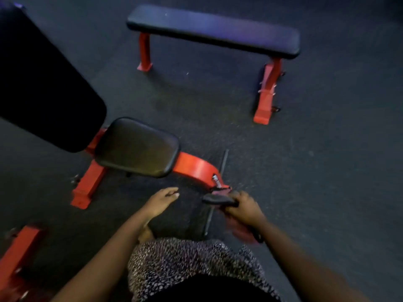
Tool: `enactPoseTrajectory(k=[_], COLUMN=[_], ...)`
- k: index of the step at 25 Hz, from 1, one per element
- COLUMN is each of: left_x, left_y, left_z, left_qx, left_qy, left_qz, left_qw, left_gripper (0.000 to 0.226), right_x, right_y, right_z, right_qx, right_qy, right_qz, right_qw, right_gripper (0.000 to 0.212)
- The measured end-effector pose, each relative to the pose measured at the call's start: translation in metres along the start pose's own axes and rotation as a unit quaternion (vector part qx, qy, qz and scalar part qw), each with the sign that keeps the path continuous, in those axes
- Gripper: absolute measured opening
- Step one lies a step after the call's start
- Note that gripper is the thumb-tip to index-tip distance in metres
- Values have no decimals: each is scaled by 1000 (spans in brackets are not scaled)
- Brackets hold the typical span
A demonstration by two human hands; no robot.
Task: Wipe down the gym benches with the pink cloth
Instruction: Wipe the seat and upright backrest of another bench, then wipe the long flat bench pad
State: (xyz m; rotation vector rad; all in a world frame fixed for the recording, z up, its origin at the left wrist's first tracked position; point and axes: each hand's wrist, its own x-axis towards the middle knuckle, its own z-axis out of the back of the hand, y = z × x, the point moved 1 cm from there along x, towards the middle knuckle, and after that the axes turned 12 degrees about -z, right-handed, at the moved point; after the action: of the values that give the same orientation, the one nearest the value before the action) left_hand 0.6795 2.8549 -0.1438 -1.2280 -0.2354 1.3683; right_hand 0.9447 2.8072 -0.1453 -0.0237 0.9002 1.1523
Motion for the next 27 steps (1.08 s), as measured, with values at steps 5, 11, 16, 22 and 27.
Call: enactPoseTrajectory(k=[5, 11, 16, 22, 27], left_x=[0, 59, 113, 203, 294], left_y=[-88, -158, -162, -174, -243], left_z=[-106, -183, -201, -176, -121], left_qx=[-61, 55, -8, -45, -17], left_qy=[-19, 90, 62, -35, -83], left_qz=[-25, -145, -57, 40, 30], left_qw=[998, 984, 996, 998, 996], left_gripper=[32, 39, 34, 28, 31], right_x=[-73, -95, -42, 102, 216], right_y=[-135, -255, -291, -229, -156], right_z=[69, 118, 154, 251, 360], right_qx=[57, 95, 101, 28, -33], right_qy=[-74, -118, -108, -18, -2], right_qz=[-96, -193, -233, -141, 3], right_qw=[991, 969, 961, 989, 999], right_gripper=[44, 45, 45, 49, 48])
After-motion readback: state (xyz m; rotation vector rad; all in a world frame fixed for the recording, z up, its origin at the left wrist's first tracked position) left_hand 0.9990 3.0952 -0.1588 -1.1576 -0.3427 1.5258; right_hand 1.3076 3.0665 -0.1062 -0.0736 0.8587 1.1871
